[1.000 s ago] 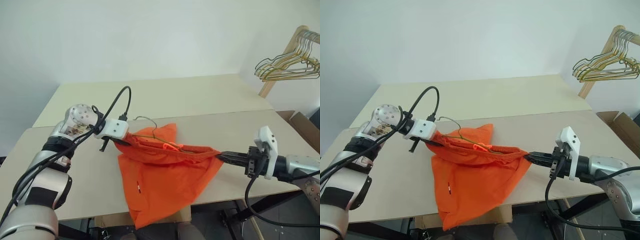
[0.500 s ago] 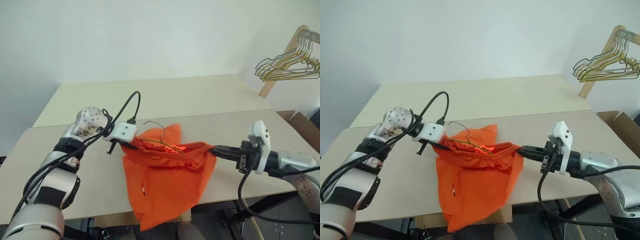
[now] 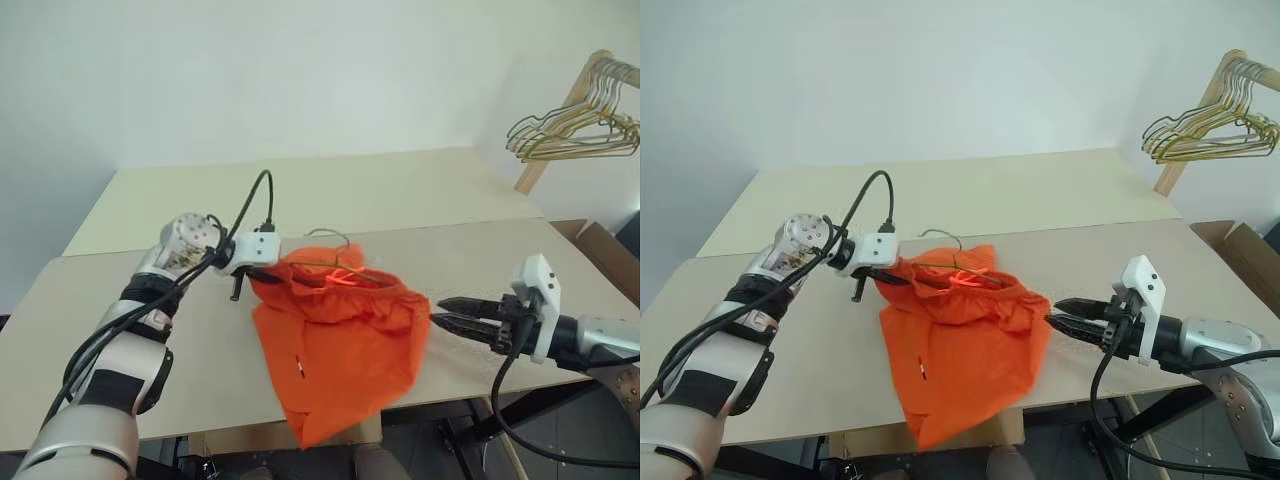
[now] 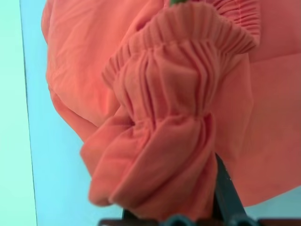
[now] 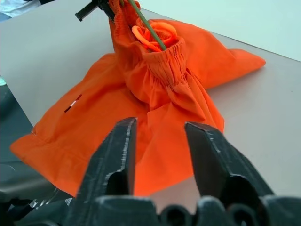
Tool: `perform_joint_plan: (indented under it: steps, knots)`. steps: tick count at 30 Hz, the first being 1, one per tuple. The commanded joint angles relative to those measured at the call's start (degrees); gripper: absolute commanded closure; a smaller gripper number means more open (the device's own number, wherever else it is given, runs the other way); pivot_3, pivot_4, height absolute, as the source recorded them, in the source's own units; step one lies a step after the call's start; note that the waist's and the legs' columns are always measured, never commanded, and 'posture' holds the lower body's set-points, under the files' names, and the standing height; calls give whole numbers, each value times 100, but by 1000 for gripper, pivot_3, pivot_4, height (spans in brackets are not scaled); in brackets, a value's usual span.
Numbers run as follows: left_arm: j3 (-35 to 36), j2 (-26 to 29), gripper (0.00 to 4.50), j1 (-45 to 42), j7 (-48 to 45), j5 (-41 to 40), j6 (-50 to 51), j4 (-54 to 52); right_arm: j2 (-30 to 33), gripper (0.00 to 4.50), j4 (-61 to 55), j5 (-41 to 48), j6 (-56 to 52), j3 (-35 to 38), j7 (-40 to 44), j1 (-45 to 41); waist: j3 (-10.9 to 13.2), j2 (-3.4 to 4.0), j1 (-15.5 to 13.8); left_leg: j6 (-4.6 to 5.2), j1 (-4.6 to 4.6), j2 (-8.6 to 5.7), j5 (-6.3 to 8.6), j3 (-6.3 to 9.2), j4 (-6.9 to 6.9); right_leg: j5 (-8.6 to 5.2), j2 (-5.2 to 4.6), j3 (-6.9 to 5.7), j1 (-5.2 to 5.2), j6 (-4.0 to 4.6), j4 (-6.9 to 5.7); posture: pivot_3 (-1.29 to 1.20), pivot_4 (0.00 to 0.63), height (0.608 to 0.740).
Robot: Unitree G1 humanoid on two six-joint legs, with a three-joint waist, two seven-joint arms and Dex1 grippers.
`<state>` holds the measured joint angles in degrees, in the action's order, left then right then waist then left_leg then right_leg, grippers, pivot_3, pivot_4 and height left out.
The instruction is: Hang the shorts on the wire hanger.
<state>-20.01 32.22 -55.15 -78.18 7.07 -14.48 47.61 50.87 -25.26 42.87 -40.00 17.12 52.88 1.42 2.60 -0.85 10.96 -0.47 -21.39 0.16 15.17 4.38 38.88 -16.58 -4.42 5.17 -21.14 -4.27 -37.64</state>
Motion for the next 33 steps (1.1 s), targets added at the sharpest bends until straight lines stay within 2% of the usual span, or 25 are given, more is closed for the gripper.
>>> perform_joint_plan:
  steps: [1, 5, 7, 10, 13, 15, 21, 28, 31, 33]
  knots:
    - [234, 22, 4500, -60, -110, -232, 66, -365, 164, 1278, 47, -116, 207, 322, 92, -50, 0, 0, 11, 0, 0, 0, 0, 0, 0, 0, -1, 0, 0, 0, 1, -233, 0, 740]
    - [259, -10, 4500, -44, -96, -207, 118, -454, 324, 33, 79, -218, 294, 491, 187, -149, 0, 0, 16, 0, -1, -1, 0, 0, -1, 0, -1, 0, 0, 0, 3, -232, 0, 740]
    - [263, -28, 4500, -51, -109, -219, 136, -499, 460, 33, -30, -173, 180, 560, 109, -376, 0, 0, 23, 0, -1, -1, 0, 0, 0, 0, -1, 0, 0, 0, 2, -230, 0, 740]
    - [263, -70, 4500, -88, -176, -257, 135, -581, 1021, 33, -283, -30, -701, 204, -279, -1223, -2, 10, 86, 0, 3, -3, 0, -2, -1, 0, -3, 6, 0, 0, -1, -239, 0, 740]
    - [280, -144, 4500, -148, -159, -261, 182, -596, 1507, 33, -408, 61, -1555, -550, -347, -2007, -1, 11, 118, 0, 4, 5, 0, 1, -8, 0, 2, 0, 0, 1, 3, -243, 0, 740]
    - [278, -185, 4500, -154, -144, -268, 167, -611, 1618, 33, -417, -93, -2041, -1310, -393, -2680, -1, 10, 136, 0, 0, 11, 0, 3, -12, -1, 5, -5, -4, 2, 5, -248, 0, 740]
    - [285, -277, 4500, -116, -101, -327, 230, -749, 1597, 33, -201, -671, -2480, -2591, -315, -3620, -1, 10, 163, 0, -27, -4, 0, 6, -2, -1, -10, -2, -22, 2, 7, -233, 0, 740]
    - [300, -293, 4500, 15, -71, -422, 343, -1063, 1031, 33, 421, -1514, -2417, -3690, -280, -4310, -1, 11, 195, 0, -40, -13, -1, 22, 0, -1, -22, 1, -42, 2, -3, -225, 0, 740]
    - [307, -279, 4500, 50, -49, -422, 354, -1149, 849, 609, 697, -1752, -2389, -4035, -116, -4492, -1, 11, 233, -1, -45, -14, -1, 28, 1, 0, -22, 4, -55, 2, -16, -217, 0, 740]
    - [321, -262, 4500, 57, -47, -427, 365, -1180, 832, 1260, 765, -1857, -2363, -4122, -10, -4510, -2, 11, 233, -3, -61, -16, -3, 31, 4, 0, -23, 5, -77, 2, -31, -217, 0, 740]
